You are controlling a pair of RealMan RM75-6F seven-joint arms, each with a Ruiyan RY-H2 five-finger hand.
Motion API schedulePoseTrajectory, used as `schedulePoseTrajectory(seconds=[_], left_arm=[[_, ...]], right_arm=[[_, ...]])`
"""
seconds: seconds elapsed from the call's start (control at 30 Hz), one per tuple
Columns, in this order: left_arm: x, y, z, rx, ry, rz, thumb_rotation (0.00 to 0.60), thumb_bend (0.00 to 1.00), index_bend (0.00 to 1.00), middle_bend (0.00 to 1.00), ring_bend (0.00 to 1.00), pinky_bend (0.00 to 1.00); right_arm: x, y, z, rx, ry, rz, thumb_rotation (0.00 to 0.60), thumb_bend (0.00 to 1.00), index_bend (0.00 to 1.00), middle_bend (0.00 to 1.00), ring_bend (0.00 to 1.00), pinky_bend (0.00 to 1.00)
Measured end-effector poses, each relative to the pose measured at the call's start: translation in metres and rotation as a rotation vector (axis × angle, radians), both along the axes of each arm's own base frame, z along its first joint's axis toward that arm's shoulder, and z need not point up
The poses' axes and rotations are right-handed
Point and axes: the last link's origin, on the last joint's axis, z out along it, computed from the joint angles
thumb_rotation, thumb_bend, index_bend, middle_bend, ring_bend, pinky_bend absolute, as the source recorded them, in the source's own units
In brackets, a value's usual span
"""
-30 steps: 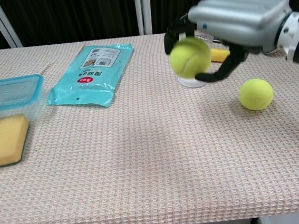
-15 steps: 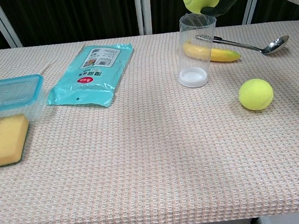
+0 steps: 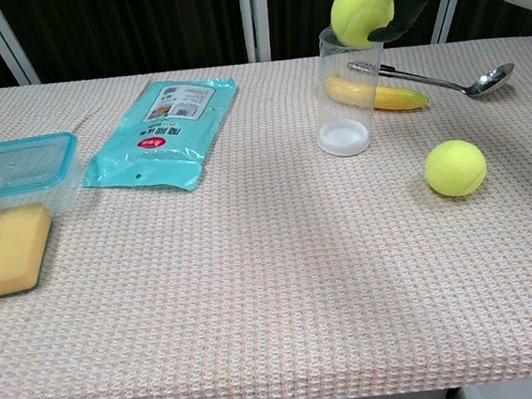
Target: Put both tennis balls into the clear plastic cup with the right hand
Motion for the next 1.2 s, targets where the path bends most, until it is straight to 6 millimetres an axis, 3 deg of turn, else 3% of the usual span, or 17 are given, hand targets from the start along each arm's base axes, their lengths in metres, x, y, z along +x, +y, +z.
schedulePoseTrajectory(seconds=[0.33, 0.53, 0.67, 0.83, 0.93, 1.2], left_arm=[[0.003, -0.003, 0.002, 0.005, -0.001, -0.004, 0.6, 0.0, 0.03, 0.0, 0.0, 0.0], [0.0, -0.003, -0.001, -0.004, -0.004, 0.003, 0.6, 0.0, 0.03, 0.0, 0.0, 0.0], [0.003, -0.002, -0.007, -0.021, -0.008, -0.002, 0.6, 0.0, 0.03, 0.0, 0.0, 0.0], [0.008, -0.001, -0.011, -0.028, -0.008, -0.015, 0.6, 0.0, 0.03, 0.0, 0.0, 0.0], [0.009, -0.002, -0.011, -0.028, -0.011, -0.013, 0.6, 0.0, 0.03, 0.0, 0.0, 0.0], [0.008, -0.005, -0.007, -0.017, -0.018, -0.012, 0.6, 0.0, 0.03, 0.0, 0.0, 0.0]], right_arm=[[-0.01, 0.015, 0.015, -0.008, -0.078, 0.023, 0.6, 0.0, 0.0, 0.01, 0.0, 0.08], [-0.054, 0.053, 0.024, -0.031, -0.07, 0.02, 0.6, 0.04, 0.0, 0.05, 0.0, 0.11], [-0.088, 0.075, 0.016, 0.028, -0.065, -0.018, 0.6, 0.05, 0.0, 0.08, 0.01, 0.18], [-0.122, 0.085, 0.004, 0.079, 0.026, -0.053, 0.6, 0.05, 0.0, 0.11, 0.07, 0.24], [-0.13, 0.089, -0.004, 0.122, 0.064, -0.058, 0.6, 0.05, 0.0, 0.12, 0.1, 0.32], [-0.14, 0.088, -0.021, 0.222, 0.178, -0.101, 0.6, 0.05, 0.02, 0.15, 0.1, 0.32]])
